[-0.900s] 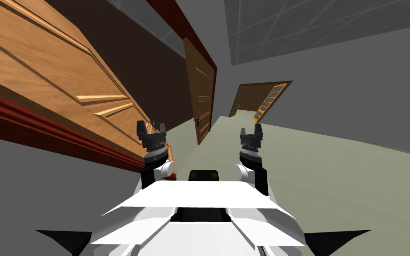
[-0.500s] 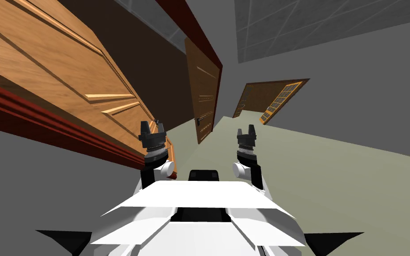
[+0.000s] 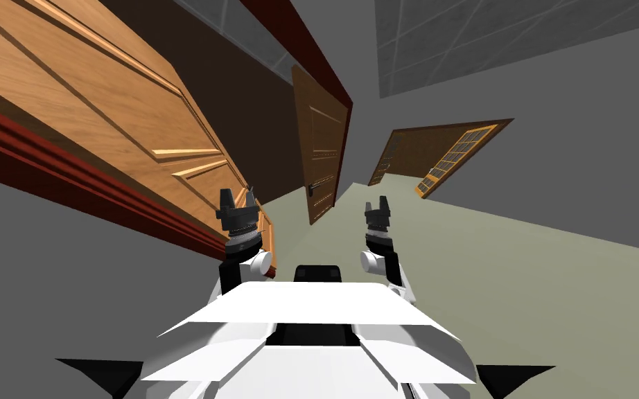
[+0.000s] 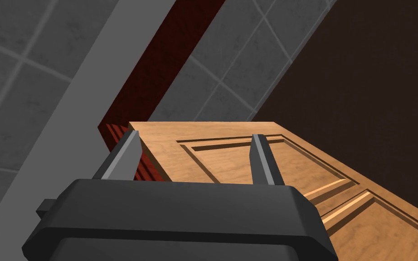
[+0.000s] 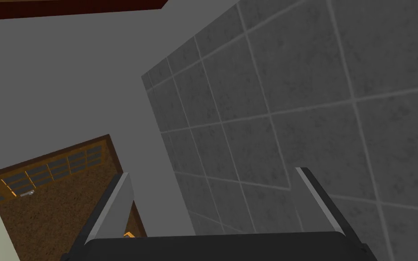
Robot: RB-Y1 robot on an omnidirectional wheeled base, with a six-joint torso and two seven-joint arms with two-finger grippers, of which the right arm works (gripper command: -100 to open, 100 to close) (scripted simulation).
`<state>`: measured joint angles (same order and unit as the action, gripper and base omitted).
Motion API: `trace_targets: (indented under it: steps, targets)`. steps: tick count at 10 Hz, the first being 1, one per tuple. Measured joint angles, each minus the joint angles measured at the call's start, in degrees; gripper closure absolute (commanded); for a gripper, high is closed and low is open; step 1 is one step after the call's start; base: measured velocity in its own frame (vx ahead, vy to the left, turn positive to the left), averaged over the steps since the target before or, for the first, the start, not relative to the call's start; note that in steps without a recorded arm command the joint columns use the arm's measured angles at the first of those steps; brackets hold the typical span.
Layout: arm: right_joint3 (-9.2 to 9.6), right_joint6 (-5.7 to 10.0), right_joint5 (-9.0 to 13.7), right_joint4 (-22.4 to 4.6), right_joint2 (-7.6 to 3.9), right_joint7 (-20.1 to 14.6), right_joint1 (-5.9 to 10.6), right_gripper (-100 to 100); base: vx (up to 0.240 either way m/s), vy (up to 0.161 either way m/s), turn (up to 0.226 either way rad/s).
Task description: Push the door open
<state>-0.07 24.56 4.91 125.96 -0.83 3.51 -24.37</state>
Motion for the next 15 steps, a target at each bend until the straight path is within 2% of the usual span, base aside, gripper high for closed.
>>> trace_targets:
  steps: [5,7,12,15]
  targets:
    - [0.02,0.91,0.4,-7.6,-1.87,-1.1,3.79,-100,0.058,-0.083,0.179]
    - [-0.14,0.61,0.7,-10.1,-2.84,-1.7,5.32,-100,0.043,-0.072,0.150]
    - [-0.01,0.74,0.9,-16.4,-3.87,-2.4,9.00,-100,0.042,-0.072,0.144]
    - [-0.11,1.33,1.1,-22.1,-4.83,-3.0,12.20,-100,0.049,-0.107,0.214]
